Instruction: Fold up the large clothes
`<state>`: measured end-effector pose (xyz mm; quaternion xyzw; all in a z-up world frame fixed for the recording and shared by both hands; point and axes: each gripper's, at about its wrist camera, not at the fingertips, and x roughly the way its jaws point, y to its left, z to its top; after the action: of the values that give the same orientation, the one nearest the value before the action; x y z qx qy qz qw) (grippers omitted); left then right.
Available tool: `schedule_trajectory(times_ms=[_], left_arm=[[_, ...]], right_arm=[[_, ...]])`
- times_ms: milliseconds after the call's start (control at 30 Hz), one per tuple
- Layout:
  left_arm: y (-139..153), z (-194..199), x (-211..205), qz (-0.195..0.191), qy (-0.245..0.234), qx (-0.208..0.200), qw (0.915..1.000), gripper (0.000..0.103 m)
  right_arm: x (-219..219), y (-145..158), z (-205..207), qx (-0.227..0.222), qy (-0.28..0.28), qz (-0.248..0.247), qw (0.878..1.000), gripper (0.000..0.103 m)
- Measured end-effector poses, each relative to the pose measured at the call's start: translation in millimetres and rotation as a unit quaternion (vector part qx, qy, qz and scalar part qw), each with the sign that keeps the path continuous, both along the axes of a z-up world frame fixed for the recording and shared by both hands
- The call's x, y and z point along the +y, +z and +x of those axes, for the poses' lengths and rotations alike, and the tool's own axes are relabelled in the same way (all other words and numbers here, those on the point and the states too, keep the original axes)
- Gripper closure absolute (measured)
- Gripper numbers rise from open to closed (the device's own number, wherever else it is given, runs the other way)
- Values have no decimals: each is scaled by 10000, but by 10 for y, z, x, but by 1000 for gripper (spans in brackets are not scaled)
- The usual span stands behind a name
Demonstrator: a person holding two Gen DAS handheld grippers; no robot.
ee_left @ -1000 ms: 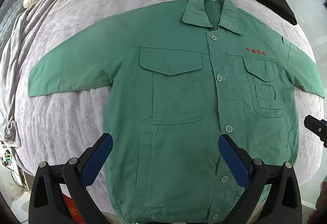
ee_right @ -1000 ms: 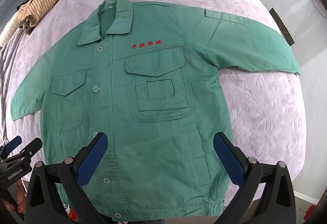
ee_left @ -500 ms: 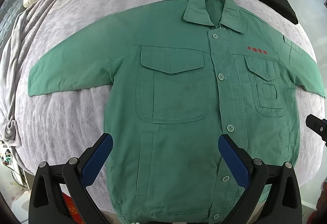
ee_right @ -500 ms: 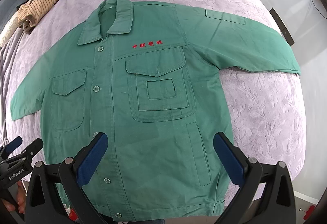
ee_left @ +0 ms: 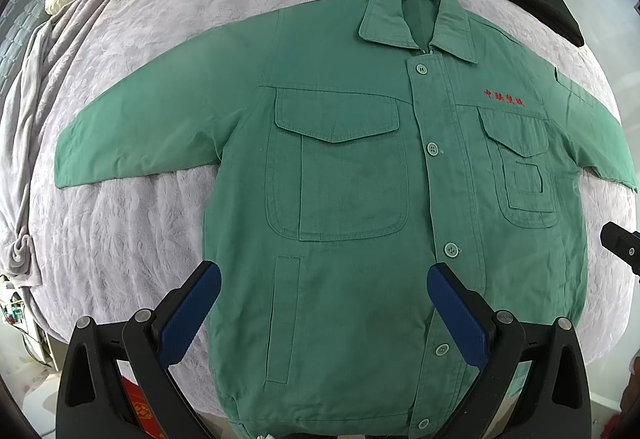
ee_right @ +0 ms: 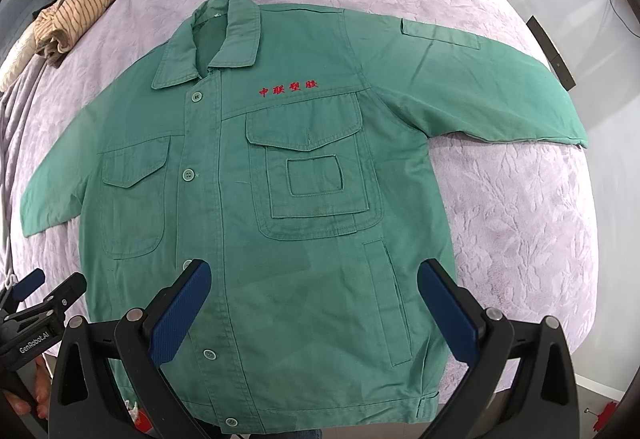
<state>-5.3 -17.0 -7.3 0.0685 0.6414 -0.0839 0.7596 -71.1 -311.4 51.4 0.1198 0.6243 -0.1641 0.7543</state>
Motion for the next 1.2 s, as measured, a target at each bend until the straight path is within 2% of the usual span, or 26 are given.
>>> schedule_trajectory(times_ms=[1200], left_arm=[[-47, -56, 37, -40, 32, 41, 10000, 0]], right_arm=[[72, 11, 35, 34, 51, -20, 10000, 0]])
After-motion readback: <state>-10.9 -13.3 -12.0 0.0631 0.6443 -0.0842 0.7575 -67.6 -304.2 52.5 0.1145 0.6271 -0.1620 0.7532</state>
